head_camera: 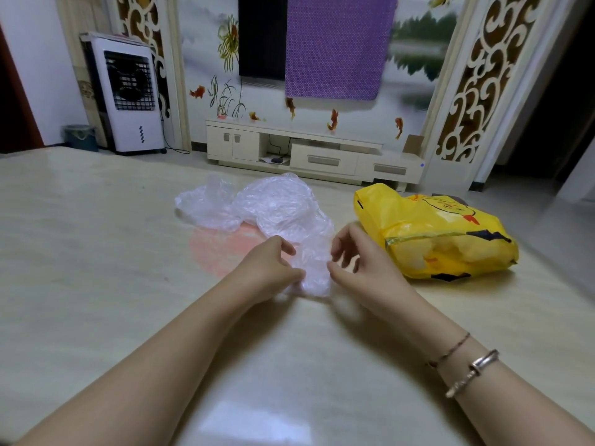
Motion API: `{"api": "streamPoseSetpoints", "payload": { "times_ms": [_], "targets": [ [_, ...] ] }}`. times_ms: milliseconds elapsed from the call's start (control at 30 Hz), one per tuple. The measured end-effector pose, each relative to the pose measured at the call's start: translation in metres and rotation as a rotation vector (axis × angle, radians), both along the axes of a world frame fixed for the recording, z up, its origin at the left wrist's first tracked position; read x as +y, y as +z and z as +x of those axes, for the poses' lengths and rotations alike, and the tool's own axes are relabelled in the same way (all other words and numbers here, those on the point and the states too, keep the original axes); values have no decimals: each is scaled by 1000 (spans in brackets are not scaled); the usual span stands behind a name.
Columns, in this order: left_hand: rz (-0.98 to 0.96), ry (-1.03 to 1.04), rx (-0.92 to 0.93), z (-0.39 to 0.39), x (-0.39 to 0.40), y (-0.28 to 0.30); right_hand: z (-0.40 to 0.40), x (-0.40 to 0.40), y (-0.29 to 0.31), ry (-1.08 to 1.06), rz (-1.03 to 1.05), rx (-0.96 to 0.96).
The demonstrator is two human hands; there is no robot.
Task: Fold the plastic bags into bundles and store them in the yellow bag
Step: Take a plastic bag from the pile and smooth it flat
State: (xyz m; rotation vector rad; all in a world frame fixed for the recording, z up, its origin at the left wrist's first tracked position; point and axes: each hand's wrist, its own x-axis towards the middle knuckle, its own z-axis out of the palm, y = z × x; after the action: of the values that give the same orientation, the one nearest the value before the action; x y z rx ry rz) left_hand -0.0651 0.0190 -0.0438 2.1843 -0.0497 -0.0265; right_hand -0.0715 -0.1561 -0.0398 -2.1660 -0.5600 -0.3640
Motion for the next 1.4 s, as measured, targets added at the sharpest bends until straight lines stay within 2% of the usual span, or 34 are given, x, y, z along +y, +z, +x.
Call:
{"api": "streamPoseSetpoints", "payload": {
  "times_ms": [133, 267, 367, 433, 567, 667, 800, 1000, 1100, 1167, 1300, 1400],
  "targets": [
    [-12, 7, 12, 1, 0, 0, -9, -6, 3, 100, -176, -12],
    [-40, 11, 26, -1, 1, 2, -8, -9, -4, 103, -372, -59],
    [-139, 6, 33, -4, 1, 7, -5, -8, -9, 82, -440, -78],
    [-225, -2, 49, -8, 1, 14, -3, -6, -10, 73, -438, -83],
    [-277, -69, 29, -14, 5, 23, 1, -3, -8, 66, -373, -68],
    [-183, -132, -20, -16, 10, 22, -2, -6, -4, 36, -323, -35],
    [-116, -271, 21, -15, 9, 17, -8, -7, 3, 24, -284, 35],
    [-217, -140, 87, -10, 5, 13, -1, -6, 2, -19, 25, 249],
    [-223, -105, 97, -6, 1, 8, 9, -5, -6, -89, 98, 294],
    [-221, -74, 108, -3, -2, 4, 15, -4, -11, -149, 79, 264],
    [-194, -1, 124, 5, -5, 0, 20, 1, -17, -272, -112, 126],
    [-168, 11, 138, 7, -7, 2, 21, 2, -18, -253, -178, 132]
  ]
}}
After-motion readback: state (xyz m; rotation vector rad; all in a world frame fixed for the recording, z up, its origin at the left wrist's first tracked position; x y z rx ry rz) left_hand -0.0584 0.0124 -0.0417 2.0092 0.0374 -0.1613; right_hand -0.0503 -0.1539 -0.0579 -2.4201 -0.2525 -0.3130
